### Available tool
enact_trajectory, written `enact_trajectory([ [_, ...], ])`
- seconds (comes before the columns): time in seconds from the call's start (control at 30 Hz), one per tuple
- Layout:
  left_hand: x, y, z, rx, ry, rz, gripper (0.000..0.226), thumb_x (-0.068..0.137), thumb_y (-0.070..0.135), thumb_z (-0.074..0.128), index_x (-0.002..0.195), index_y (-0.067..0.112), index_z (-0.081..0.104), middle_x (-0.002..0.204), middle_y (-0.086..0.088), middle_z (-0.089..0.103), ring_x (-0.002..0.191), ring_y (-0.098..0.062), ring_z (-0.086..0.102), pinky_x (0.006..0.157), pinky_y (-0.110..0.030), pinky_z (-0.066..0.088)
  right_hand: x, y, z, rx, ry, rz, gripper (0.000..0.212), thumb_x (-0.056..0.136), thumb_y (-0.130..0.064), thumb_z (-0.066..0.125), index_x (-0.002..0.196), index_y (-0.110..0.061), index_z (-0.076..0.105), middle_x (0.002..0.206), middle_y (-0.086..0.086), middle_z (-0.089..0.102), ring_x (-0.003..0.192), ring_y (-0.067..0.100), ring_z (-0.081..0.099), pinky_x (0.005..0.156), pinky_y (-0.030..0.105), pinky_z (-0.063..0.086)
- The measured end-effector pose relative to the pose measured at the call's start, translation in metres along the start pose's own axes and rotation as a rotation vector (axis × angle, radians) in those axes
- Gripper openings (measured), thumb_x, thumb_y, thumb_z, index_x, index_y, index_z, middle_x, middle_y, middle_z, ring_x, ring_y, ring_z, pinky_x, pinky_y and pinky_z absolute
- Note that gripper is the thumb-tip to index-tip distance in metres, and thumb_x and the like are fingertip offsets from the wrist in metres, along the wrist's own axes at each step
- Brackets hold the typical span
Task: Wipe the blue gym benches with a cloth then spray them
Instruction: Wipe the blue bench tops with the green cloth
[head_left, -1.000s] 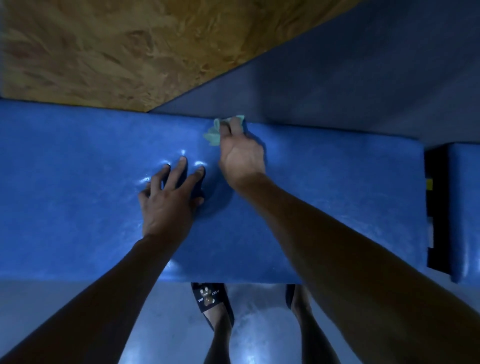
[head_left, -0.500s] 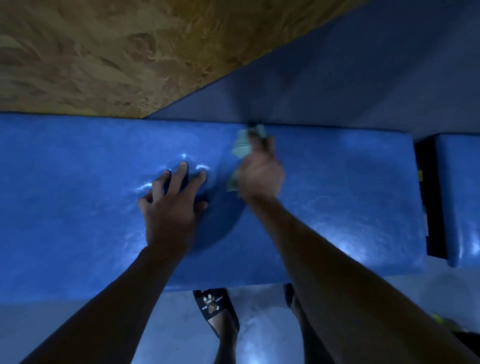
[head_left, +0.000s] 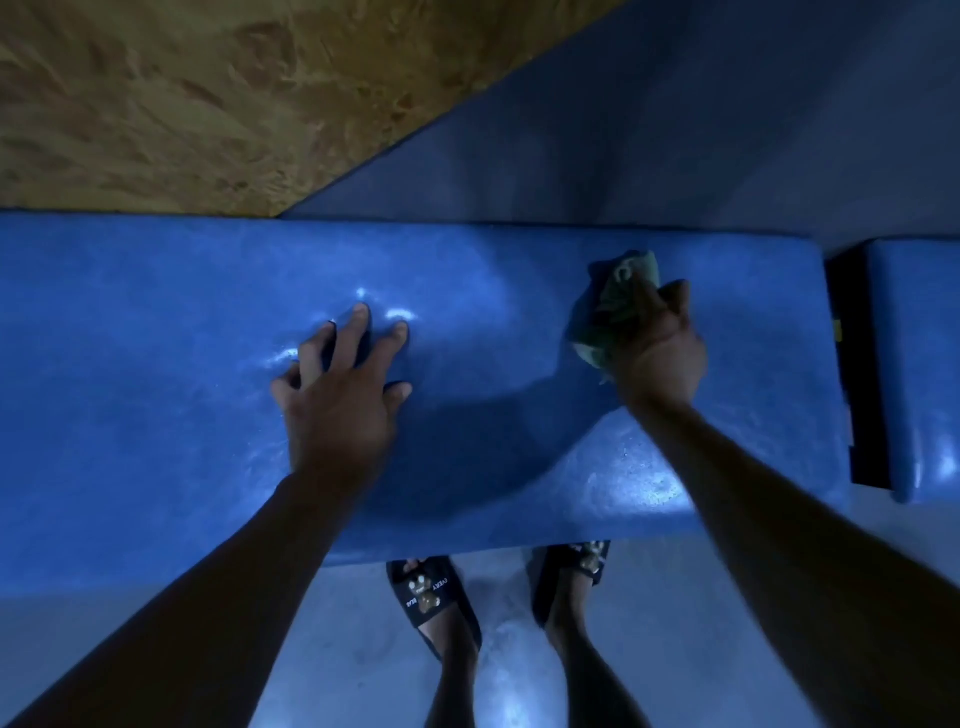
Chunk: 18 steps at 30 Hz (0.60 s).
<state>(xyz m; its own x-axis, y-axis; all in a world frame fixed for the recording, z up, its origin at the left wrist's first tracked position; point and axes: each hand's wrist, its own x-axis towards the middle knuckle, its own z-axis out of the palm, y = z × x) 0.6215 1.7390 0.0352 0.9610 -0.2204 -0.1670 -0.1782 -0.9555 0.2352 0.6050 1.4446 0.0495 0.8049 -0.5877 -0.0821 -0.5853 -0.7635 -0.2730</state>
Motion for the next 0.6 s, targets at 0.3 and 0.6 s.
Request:
enact_trajectory([
  [0.3,0.001,0.002,-0.004,0.013,-0.05,-0.011,0.055,0.086,0.031,0.071,0.138,0.035,0.053,0.163,0.006,0.03,0.142,-0.034,0.03,0.094,-0.058,0.036,-0.092,-0.098,0.05,-0.001,-0.175,-0.695,0.076,0.07,-0.039,0.079,0.141,-0.021,0.057,0.127,0.01,0.059,0.074,0.028,0.066,0.054,0.029,0.053],
  [0.6,0.003,0.01,-0.007,0.007,-0.089,-0.071,0.054,0.093,0.04,0.065,0.143,0.044,0.044,0.164,0.009,0.025,0.142,-0.033,0.025,0.098,-0.057,0.033,-0.039,0.038,-0.005,-0.103,-0.063,-0.052,0.069,0.089,-0.017,0.047,0.155,-0.029,0.033,0.13,0.015,0.044,0.086,0.043,0.06,0.063,0.039,0.04],
])
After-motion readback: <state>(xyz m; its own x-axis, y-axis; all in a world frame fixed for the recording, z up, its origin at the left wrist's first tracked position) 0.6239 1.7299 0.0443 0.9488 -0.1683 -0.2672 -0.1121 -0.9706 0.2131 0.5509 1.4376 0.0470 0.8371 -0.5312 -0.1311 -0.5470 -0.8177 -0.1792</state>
